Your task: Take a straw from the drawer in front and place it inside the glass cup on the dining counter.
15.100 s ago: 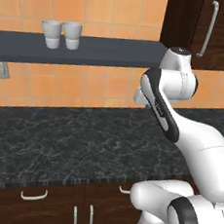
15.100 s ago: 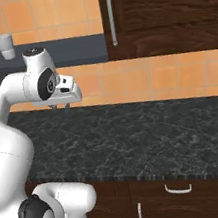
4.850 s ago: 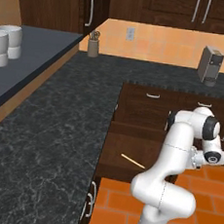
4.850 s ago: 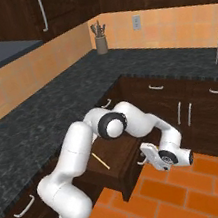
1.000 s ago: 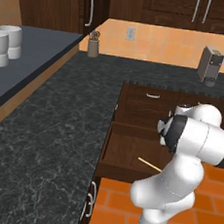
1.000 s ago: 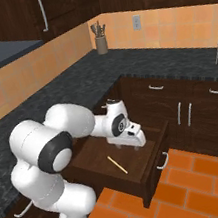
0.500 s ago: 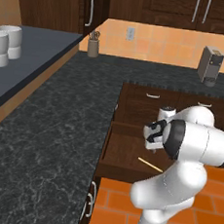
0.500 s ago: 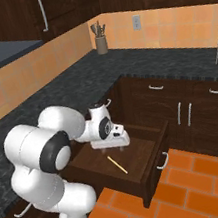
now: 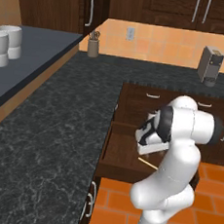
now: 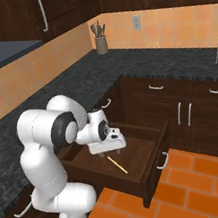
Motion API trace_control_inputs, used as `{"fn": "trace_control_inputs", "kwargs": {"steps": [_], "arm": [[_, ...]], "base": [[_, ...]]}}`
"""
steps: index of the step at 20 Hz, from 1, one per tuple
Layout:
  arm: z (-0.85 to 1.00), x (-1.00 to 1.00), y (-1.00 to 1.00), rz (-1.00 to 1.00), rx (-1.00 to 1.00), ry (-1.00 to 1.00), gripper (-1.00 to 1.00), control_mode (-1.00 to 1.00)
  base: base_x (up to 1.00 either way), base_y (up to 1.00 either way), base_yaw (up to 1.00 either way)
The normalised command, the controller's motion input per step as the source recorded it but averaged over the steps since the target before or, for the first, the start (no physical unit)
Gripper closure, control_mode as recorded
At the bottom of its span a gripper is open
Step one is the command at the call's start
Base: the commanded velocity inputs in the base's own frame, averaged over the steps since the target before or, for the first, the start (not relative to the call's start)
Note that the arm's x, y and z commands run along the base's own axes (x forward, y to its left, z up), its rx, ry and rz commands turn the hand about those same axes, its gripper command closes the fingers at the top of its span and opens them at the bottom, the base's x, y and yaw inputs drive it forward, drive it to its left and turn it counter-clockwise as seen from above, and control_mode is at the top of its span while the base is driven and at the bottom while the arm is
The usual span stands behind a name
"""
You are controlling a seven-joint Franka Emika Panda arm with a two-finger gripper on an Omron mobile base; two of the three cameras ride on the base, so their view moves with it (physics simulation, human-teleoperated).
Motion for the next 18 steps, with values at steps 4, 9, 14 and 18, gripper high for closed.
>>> {"fn": "trace_control_inputs", "kwargs": {"steps": [4,9,14,18], "arm": [[-0.5,0.46,0.0,0.06,0.0,0.12,-1.0,-1.0],[-0.5,0.46,0.0,0.06,0.01,0.13,-1.0,-1.0],[-0.31,0.03,0.0,0.04,0.07,0.01,-1.0,-1.0],[-0.3,0.0,0.0,0.03,0.11,-0.01,-1.0,-1.0]], "base": [[0.0,0.0,0.0],[0.0,0.0,0.0],[0.0,0.0,0.0],[0.0,0.0,0.0]]}}
